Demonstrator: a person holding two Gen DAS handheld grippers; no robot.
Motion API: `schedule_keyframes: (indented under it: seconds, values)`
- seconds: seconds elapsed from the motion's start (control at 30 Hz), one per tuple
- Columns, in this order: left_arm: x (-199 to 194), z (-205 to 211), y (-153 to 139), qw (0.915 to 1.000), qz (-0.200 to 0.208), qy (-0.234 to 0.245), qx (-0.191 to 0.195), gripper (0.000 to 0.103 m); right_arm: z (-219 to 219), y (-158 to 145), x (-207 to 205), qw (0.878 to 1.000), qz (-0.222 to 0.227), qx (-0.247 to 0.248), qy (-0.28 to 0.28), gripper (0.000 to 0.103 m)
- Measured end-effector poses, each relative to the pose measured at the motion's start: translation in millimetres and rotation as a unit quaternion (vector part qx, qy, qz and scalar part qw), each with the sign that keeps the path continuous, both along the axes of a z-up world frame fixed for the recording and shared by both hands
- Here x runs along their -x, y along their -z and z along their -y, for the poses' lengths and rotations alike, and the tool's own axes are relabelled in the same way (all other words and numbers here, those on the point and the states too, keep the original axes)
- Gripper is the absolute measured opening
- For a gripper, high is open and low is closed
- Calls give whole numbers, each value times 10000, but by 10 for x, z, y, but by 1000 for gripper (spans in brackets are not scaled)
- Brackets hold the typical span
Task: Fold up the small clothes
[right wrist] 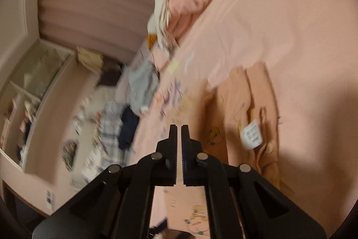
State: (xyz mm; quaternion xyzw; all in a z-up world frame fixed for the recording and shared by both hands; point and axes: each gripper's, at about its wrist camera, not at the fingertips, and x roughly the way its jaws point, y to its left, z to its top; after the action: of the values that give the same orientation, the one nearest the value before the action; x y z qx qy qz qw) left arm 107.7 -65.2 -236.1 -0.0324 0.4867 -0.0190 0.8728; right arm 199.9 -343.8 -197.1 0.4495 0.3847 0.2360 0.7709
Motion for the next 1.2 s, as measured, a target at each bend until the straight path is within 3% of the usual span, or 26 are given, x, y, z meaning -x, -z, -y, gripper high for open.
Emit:
schedule_keyframes:
  seconds: [0.07, 0.13, 0.17, 0.23, 0.27, 0.3, 0.43, 0.5, 0.63, 0.73, 0.93, 0.97, 1.0, 1.1, 1.13, 1.2]
  values:
    - [14, -17, -16, 9999, -78, 15, 75, 74, 181, -57, 69, 9990, 172, -324, 267, 4]
    - [14, -39, -26, 9998, -139, 16, 168, 74, 255, -100, 115, 9990, 104, 60, 433, 9]
    - [22, -45, -29, 9997, -149, 4, 214, 74, 247, -69, 115, 9990, -32, 212, 404, 10]
    - [11, -66, -19, 9994, -179, -26, 304, 74, 175, 72, 55, 9996, -291, 32, 48, 20]
    - [3, -68, -10, 9993, -191, -31, 315, 74, 70, 155, -12, 9981, -567, 133, -197, 31]
    - [2, -57, -4, 9994, -186, -19, 281, 73, -24, 190, -65, 9962, -708, 384, -327, 34]
    - [10, 33, 22, 9998, -98, 121, -82, 74, -388, 286, -261, 9815, -984, 1445, -786, 31]
    - [11, 47, 25, 9998, -82, 132, -147, 74, -448, 302, -323, 9818, -946, 1423, -827, 36]
    - [-15, -40, 5, 9997, -149, 41, 163, 74, -516, 261, -391, 9894, -583, 648, -1158, 36]
    - [-11, -78, -2, 9994, -189, 42, 286, 74, -593, 306, -438, 9830, -830, 1272, -1030, 32]
    - [-18, 5, 19, 9998, -167, 81, -31, 74, -543, 318, -399, 9843, -843, 1147, -1048, 34]
    - [-16, 21, 25, 9998, -155, 91, -98, 74, -588, 324, -399, 9832, -785, 1241, -1088, 30]
    - [-17, 31, 28, 9997, -147, 101, -147, 74, -626, 328, -402, 9817, -718, 1334, -1155, 14]
    - [-22, 1, 25, 9998, -157, 77, -83, 74, -715, 240, -374, 9775, -495, 1644, -1222, 9]
    - [-20, -30, 17, 9999, -167, 20, -28, 74, -671, 227, -381, 9809, -418, 1485, -1188, 9]
    - [16, -101, -23, 9997, -118, -208, 26, 74, -482, 122, -312, 9921, -111, 707, -1031, 9]
